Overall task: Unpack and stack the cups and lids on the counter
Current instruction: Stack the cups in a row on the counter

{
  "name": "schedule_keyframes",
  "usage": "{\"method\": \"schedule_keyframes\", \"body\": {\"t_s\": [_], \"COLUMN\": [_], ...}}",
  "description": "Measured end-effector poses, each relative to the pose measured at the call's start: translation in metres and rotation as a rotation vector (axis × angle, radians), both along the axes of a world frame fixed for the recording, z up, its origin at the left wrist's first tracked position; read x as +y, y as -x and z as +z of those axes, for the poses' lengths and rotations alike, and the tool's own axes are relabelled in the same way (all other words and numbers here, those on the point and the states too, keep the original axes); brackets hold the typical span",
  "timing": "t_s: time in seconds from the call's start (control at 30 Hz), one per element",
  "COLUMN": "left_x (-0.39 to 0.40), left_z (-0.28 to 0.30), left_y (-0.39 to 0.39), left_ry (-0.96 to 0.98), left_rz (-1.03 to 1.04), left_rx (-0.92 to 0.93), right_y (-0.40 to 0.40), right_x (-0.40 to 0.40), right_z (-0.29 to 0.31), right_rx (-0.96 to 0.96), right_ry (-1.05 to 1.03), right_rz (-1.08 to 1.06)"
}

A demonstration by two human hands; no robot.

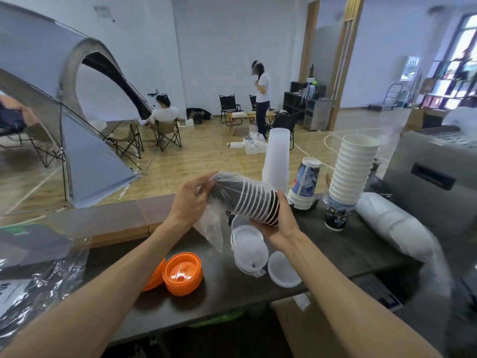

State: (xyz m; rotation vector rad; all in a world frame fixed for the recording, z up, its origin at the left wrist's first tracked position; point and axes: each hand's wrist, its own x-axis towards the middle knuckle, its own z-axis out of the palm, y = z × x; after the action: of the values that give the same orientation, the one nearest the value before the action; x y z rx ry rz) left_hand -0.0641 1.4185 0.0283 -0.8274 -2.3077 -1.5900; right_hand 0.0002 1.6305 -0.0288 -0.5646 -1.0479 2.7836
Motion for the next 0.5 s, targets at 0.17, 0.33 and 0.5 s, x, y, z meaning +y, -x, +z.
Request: {"method": "schedule_keyframes", "body": {"t_s": [0.17, 0.33, 0.5], "left_x": [-0.002, -0.013, -0.026], "left_z": [-0.016, -0.018, -0.009], "left_y": [0.0, 0.004, -0.003], "left_ry": [-0.042, -0.413, -0.374], "left_rz": [0.194, 0.252, 0.483], "left_rx": [0.033, -0.43, -0.373], "right_y": [0.0, -0.001, -0.005], "right_x": [0.003, 0.006, 0.01], "right_z": [-0.009, -0.018, -0.02], "right_rx": [-0.046, -0.06, -0.071], "right_ry": [0.0, 0.059, 0.09], "right_rz": [-0.039, -0.068, -0.078]}}
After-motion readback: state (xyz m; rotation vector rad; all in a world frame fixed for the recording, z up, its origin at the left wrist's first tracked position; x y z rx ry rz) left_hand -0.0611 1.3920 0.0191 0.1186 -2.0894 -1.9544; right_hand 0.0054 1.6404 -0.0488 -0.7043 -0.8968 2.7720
